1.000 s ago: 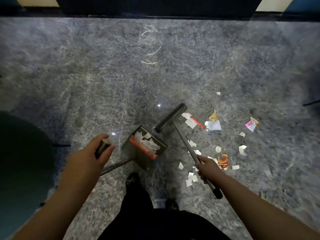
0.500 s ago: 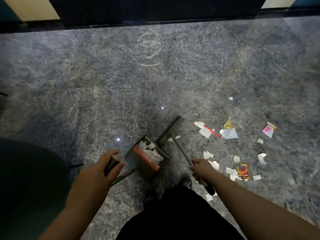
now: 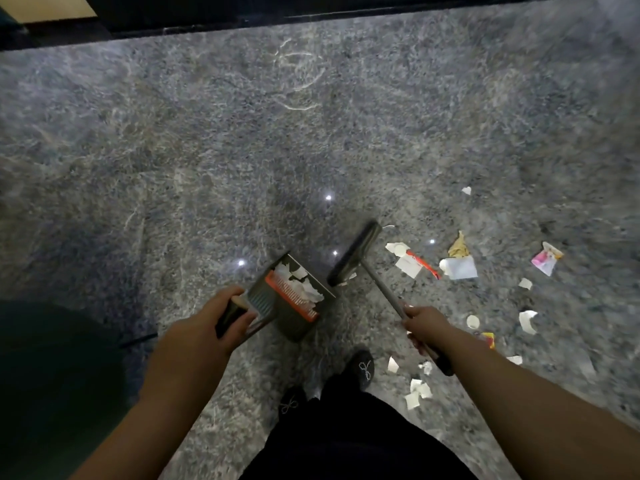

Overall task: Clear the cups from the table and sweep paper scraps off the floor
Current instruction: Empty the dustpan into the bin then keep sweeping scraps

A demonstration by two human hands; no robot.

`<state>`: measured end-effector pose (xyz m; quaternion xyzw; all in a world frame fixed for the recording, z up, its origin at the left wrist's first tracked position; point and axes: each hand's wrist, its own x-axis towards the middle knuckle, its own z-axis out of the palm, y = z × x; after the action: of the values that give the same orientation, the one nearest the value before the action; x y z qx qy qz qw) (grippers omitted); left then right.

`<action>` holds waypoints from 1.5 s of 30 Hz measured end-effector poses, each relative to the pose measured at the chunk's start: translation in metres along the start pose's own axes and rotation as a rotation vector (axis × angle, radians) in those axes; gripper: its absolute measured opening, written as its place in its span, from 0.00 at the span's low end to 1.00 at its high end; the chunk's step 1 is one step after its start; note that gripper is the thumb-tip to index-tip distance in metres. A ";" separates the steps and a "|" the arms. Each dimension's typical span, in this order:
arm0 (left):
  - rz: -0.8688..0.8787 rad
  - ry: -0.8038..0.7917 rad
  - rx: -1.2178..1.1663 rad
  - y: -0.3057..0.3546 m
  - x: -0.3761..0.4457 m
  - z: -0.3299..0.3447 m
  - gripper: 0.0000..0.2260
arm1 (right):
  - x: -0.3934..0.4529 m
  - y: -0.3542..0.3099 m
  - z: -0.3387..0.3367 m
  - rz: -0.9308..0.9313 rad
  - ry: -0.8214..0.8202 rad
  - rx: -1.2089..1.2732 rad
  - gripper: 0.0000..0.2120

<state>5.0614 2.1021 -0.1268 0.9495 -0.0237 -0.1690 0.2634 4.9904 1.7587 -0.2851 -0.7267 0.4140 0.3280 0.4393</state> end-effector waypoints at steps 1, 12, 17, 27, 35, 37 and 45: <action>0.013 -0.012 0.006 0.006 0.006 0.002 0.15 | -0.001 0.010 -0.008 0.014 0.005 0.014 0.17; 0.171 -0.074 0.053 0.092 0.055 0.038 0.18 | -0.051 0.122 -0.065 0.180 0.065 0.128 0.16; 0.295 -0.082 0.092 0.127 0.061 0.049 0.17 | -0.074 0.143 -0.070 0.182 0.115 0.190 0.15; 0.382 -0.029 0.019 0.154 0.114 0.044 0.14 | -0.069 0.110 -0.089 0.119 0.216 0.243 0.16; 0.354 -0.074 -0.043 0.166 0.207 0.010 0.12 | -0.008 0.008 -0.101 0.102 0.232 0.346 0.11; 0.347 -0.091 -0.050 0.169 0.236 0.000 0.11 | 0.011 -0.022 -0.102 0.099 0.231 0.363 0.10; 0.435 -0.070 0.097 0.174 0.329 -0.036 0.13 | 0.073 -0.105 -0.108 0.125 0.147 0.369 0.17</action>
<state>5.3904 1.9255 -0.1109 0.9272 -0.2449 -0.1396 0.2467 5.1284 1.6660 -0.2648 -0.6287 0.5423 0.2195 0.5123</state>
